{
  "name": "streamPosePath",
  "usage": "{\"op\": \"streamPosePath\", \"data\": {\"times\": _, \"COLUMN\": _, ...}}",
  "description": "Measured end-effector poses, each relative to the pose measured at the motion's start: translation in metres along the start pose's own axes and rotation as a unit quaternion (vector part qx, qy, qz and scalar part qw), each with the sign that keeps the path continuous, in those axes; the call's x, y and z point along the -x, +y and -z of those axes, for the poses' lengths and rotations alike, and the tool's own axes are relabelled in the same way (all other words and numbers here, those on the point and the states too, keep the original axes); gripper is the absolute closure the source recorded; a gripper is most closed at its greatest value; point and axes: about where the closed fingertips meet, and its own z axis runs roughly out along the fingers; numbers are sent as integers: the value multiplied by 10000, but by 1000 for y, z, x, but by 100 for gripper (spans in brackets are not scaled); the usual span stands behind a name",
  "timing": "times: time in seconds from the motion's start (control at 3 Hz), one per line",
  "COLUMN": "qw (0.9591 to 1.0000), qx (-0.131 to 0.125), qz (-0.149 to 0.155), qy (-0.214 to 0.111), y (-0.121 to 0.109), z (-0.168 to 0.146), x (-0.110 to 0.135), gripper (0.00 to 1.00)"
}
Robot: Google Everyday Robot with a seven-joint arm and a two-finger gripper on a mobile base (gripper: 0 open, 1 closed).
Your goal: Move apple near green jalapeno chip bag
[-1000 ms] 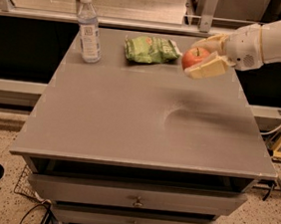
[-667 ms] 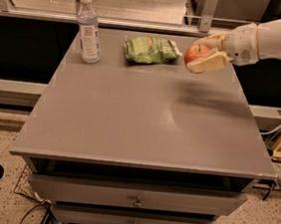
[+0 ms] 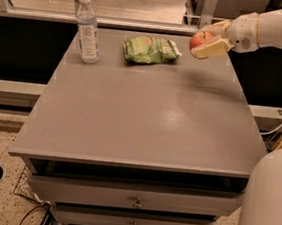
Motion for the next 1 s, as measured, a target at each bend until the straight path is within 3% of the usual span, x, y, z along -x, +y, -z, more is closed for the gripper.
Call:
{"op": "streamPosePath", "data": {"times": 0.67, "qw": 9972, "qx": -737, "qz": 11, "qy": 123, "y": -37, "z": 6, "x": -5, "gripper": 100}}
{"op": "streamPosePath", "data": {"times": 1.0, "qw": 9942, "qx": -1034, "qz": -193, "qy": 229, "y": -36, "z": -2, "x": -25, "gripper": 100}}
